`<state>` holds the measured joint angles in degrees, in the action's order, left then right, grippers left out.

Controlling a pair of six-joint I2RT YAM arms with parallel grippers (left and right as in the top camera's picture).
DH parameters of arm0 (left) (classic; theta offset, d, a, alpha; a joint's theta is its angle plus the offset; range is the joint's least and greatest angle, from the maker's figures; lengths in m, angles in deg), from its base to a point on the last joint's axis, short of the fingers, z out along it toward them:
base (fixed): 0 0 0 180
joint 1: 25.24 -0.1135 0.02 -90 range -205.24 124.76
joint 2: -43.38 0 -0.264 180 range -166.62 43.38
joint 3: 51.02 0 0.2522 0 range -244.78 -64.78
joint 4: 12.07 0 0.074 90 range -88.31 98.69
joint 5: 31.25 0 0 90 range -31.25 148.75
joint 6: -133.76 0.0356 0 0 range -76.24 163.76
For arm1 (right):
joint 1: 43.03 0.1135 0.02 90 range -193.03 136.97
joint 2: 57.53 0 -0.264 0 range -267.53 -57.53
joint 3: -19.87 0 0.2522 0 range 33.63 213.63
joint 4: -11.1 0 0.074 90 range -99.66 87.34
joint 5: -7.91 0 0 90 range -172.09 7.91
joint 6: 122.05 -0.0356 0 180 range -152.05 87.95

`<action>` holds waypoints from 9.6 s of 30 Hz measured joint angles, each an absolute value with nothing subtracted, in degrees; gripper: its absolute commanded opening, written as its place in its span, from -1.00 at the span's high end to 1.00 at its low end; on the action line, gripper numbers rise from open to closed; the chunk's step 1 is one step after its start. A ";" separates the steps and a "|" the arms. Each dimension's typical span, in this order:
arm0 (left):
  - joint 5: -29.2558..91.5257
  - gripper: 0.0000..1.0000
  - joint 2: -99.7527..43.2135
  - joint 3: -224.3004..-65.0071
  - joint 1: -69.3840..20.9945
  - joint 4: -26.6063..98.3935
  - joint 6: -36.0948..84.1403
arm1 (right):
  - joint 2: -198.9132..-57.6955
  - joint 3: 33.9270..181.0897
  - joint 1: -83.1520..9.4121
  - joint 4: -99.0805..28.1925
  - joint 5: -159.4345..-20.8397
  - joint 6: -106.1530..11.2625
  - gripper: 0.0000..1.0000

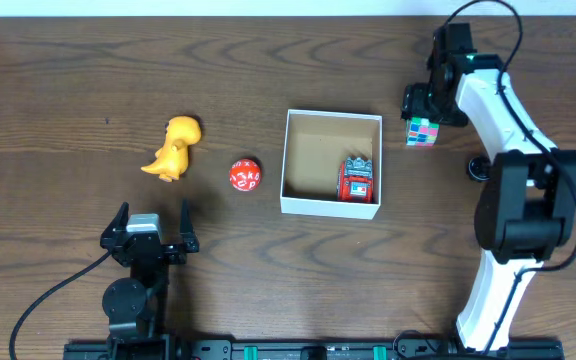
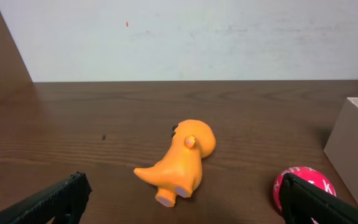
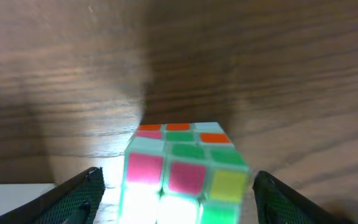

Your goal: Pack container

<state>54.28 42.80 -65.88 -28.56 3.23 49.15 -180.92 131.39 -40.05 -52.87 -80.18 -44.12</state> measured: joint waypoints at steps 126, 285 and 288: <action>54.28 -0.96 42.80 -65.88 -28.56 3.23 49.17 | -168.71 131.37 -20.20 -57.38 -85.36 10.56 -0.42; 54.28 -0.96 42.78 -65.88 -28.56 3.23 49.15 | -180.49 136.92 -14.11 -56.11 -88.66 -4.41 0.98; 54.28 -0.96 42.78 -65.88 -28.56 3.23 49.15 | -180.49 136.65 -14.32 -56.55 -88.51 -3.99 0.98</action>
